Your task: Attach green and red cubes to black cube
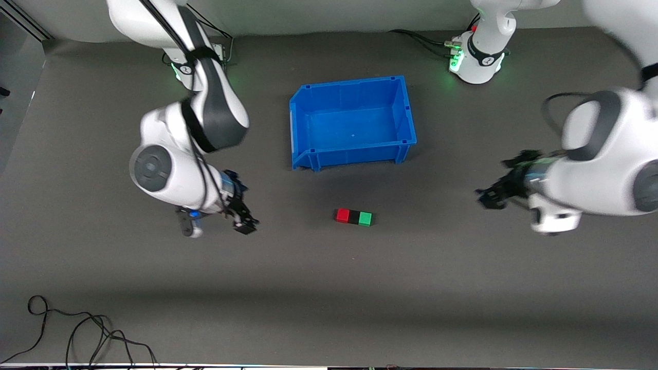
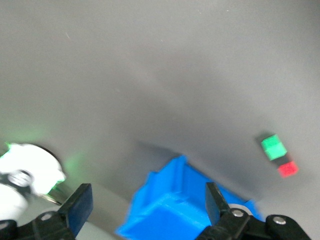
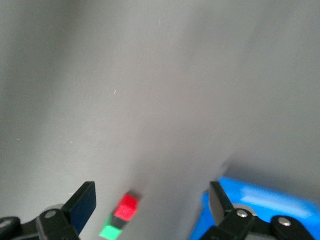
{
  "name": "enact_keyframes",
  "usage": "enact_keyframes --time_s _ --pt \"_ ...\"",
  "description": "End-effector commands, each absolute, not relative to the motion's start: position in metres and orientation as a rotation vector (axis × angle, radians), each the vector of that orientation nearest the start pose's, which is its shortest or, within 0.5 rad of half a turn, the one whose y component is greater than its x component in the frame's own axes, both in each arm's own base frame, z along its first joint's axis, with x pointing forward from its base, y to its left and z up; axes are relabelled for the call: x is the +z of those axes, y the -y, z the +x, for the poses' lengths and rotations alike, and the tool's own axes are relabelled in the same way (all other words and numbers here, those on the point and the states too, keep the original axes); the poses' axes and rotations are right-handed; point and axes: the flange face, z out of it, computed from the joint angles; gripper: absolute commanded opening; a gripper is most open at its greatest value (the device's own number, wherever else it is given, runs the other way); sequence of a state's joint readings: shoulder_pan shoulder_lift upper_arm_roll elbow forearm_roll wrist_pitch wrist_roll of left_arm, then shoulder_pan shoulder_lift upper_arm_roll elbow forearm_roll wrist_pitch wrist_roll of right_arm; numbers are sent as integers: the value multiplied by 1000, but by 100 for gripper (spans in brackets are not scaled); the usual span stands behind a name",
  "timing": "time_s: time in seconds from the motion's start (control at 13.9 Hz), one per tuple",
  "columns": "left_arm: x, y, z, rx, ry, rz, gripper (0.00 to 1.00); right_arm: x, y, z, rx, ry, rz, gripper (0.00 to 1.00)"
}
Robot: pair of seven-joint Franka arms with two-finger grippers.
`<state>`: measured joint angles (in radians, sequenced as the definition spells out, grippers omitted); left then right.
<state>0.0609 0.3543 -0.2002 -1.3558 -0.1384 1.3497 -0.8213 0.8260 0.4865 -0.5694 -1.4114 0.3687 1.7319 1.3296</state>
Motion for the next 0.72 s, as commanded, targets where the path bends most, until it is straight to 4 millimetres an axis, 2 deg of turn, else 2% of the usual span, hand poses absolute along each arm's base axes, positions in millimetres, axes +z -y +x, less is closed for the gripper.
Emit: enact_keyframes --time_s 0.0,0.14,0.22,0.36,0.43,0.5,0.65 --pt "536 30 586 616 556 -3086 100 495 -241 601 179 -1422 -2827 100" --pt "545 11 573 570 379 -3113 100 523 -215 593 125 -1281 -2912 100" --pt "551 6 571 530 355 -3126 100 537 -194 590 104 -1196 -2953 100" --pt "574 8 572 368 264 -3170 100 560 -147 586 69 -1012 -3010 100" --pt "578 13 574 315 242 -3180 100 570 -121 585 67 -913 -3017 100" --pt "580 15 573 277 236 -3179 99 578 -101 582 61 -821 -3027 100" --pt "570 24 558 194 228 -3174 99 596 -76 573 -7 -659 -3109 100"
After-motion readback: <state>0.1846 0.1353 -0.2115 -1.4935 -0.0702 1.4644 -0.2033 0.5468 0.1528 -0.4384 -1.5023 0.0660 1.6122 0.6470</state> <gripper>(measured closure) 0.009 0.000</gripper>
